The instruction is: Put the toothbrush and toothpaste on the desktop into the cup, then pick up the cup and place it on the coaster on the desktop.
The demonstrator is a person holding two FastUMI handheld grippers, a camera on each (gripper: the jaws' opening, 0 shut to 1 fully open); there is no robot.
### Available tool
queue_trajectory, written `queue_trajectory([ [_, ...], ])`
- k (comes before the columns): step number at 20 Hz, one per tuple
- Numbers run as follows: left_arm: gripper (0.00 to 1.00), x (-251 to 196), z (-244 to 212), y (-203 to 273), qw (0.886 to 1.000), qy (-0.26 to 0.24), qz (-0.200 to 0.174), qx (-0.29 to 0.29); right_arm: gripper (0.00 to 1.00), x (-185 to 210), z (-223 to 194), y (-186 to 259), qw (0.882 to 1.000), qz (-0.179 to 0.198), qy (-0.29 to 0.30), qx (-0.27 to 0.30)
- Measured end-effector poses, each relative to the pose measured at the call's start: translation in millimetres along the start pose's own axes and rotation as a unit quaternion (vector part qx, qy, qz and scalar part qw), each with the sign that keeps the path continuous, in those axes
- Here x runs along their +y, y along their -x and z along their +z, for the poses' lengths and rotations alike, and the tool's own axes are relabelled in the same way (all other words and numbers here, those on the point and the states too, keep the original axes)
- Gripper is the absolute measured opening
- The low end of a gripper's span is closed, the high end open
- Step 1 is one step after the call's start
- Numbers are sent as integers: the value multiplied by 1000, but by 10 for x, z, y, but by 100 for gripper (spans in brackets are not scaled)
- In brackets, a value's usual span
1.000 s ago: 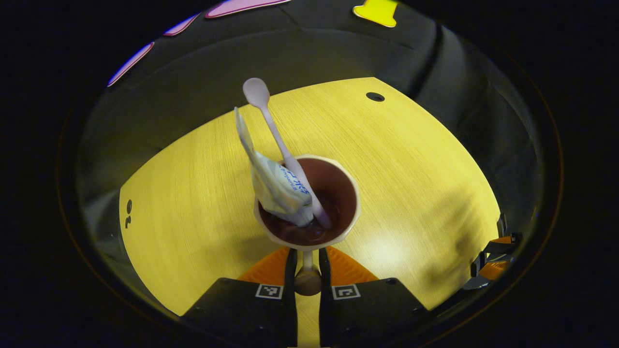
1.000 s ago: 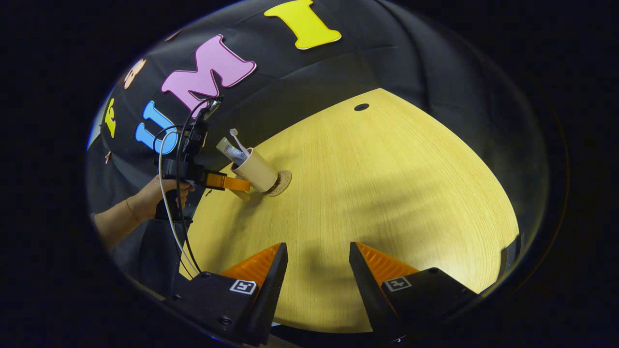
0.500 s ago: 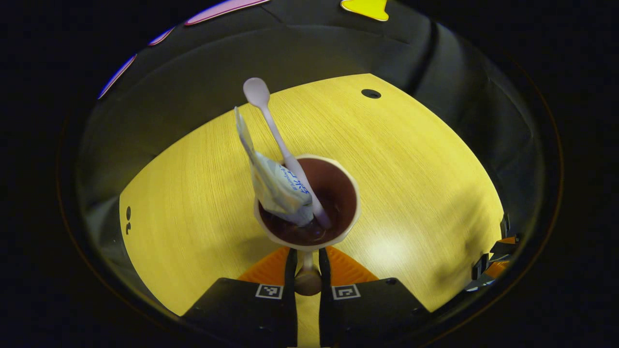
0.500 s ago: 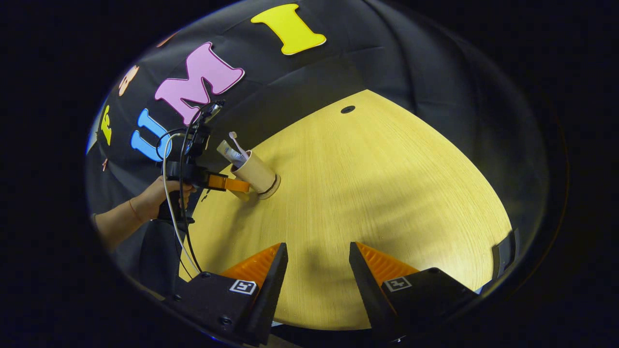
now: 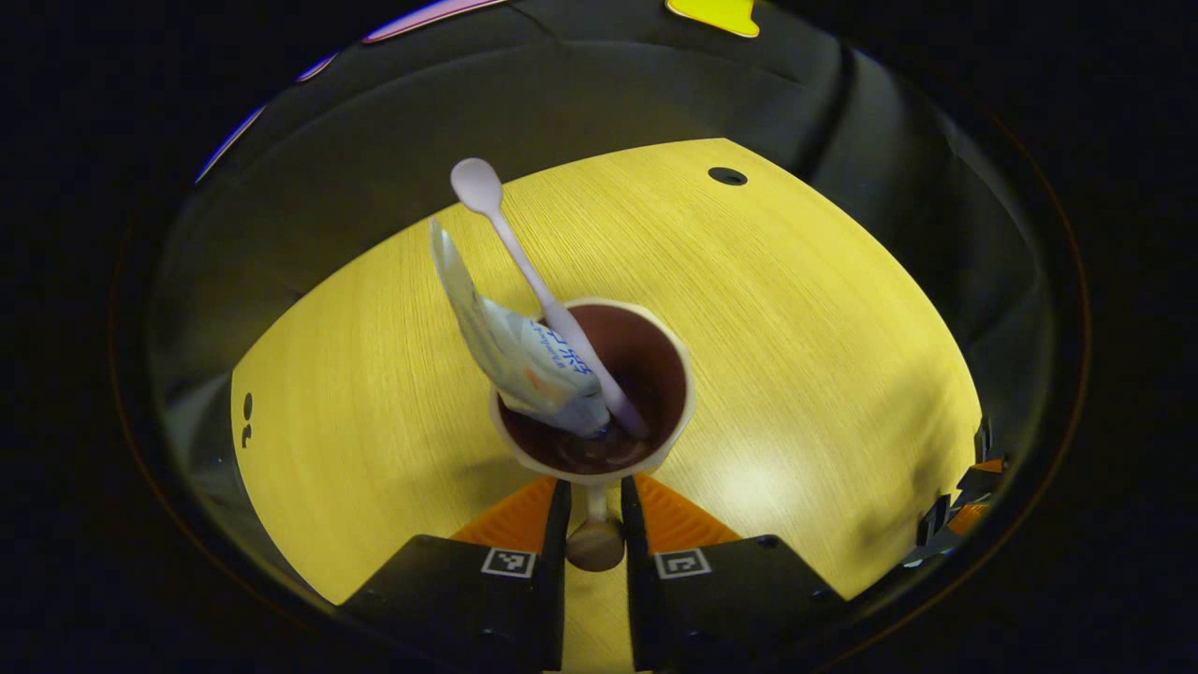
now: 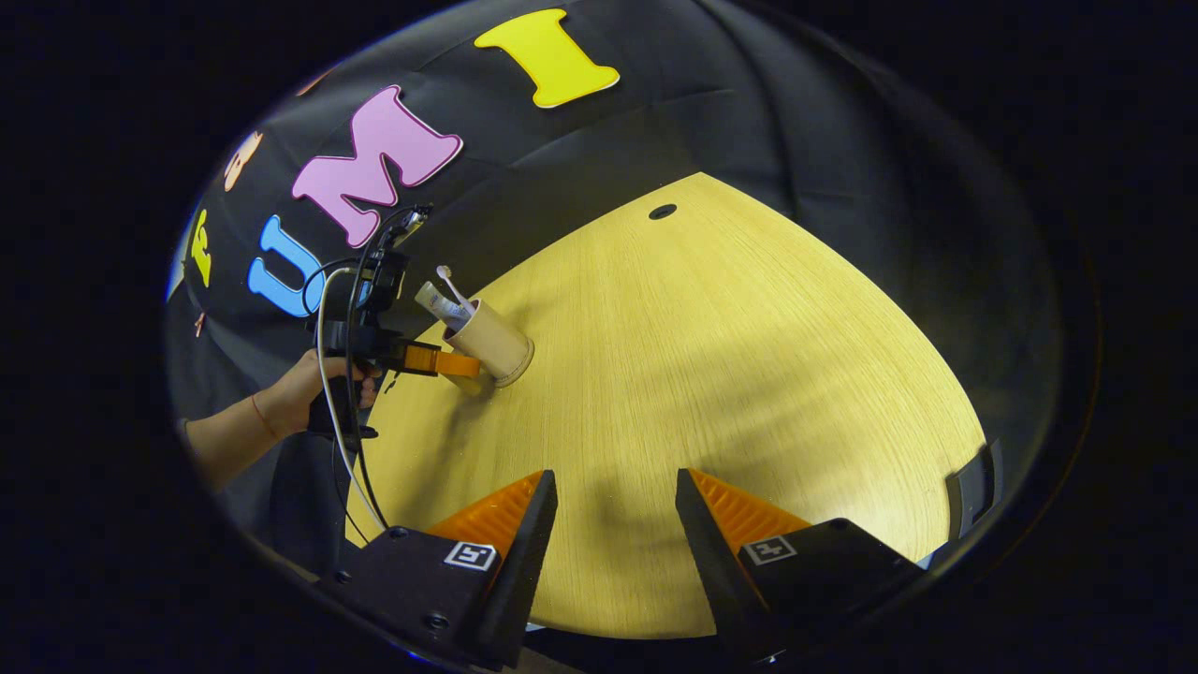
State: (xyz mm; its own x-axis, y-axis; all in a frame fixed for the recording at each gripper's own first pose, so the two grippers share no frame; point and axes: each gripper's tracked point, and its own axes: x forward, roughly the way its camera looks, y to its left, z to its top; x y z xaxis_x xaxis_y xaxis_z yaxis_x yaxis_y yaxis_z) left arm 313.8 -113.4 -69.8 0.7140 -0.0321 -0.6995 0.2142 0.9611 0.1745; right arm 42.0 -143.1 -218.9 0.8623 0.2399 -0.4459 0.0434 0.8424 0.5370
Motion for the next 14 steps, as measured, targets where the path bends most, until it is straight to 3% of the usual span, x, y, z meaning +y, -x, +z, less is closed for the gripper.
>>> queue_trajectory([
  [1, 34, 22, 4, 5, 1000, -6, 6, -1, 80, 10, -14, -17, 1000, 0, 1, 1],
  [6, 100, 28, -47, -39, 999, -38, 16, -6, 80, 60, -24, -48, 1000, 0, 3, 3],
  [14, 100, 86, -34, 120, 999, -38, 9, -21, 80, 189, 0, -97, 1000, 1, 8, 2],
])
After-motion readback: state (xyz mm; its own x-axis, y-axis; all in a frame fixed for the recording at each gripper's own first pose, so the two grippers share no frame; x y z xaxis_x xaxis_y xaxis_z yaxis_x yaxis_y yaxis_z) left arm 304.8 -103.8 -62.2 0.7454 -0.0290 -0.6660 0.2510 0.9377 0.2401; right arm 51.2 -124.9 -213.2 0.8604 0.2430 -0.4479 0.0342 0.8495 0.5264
